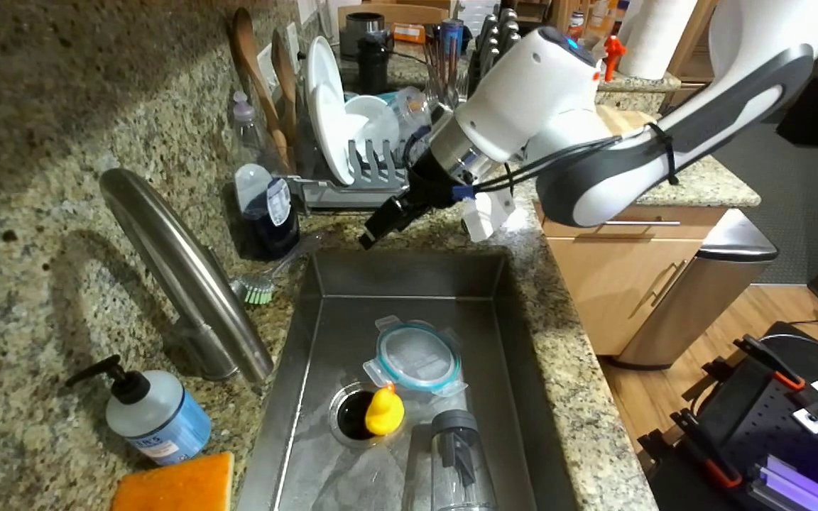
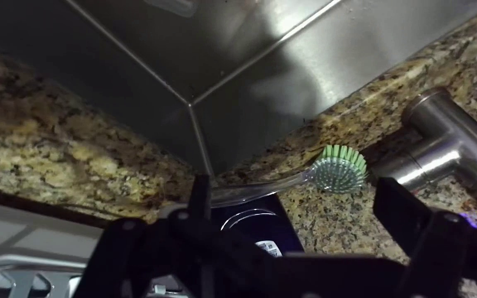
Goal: Move the spray bottle to the left, open the faucet
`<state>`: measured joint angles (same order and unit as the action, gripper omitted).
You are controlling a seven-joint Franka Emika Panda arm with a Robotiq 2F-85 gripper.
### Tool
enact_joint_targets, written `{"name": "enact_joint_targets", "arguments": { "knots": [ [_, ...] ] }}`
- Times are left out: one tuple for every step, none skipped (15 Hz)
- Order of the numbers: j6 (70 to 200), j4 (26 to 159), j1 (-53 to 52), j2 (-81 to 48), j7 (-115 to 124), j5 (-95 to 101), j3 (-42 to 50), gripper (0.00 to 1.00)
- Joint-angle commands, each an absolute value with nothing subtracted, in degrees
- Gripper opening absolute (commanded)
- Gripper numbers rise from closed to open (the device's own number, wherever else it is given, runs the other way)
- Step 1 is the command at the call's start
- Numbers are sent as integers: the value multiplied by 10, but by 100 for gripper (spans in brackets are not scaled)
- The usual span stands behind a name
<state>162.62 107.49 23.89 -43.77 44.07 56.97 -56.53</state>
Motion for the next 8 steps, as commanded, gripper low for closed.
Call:
{"name": "enact_joint_targets", "arguments": {
  "knots": [
    [1512,969,206,-477,310,565,-577,100],
    [1498,941,190,-481,286,579,-567,100],
    [1544,930,125,-424,221,490,-478,100],
    [1555,912,103,-423,189,461,-455,100],
    [1563,897,77,-426,146,415,-432,100],
    [1575,890,62,-432,94,355,-426,100],
    [1548,875,104,-478,94,398,-507,100],
    [1571,879,58,-450,14,282,-461,100]
  ]
}}
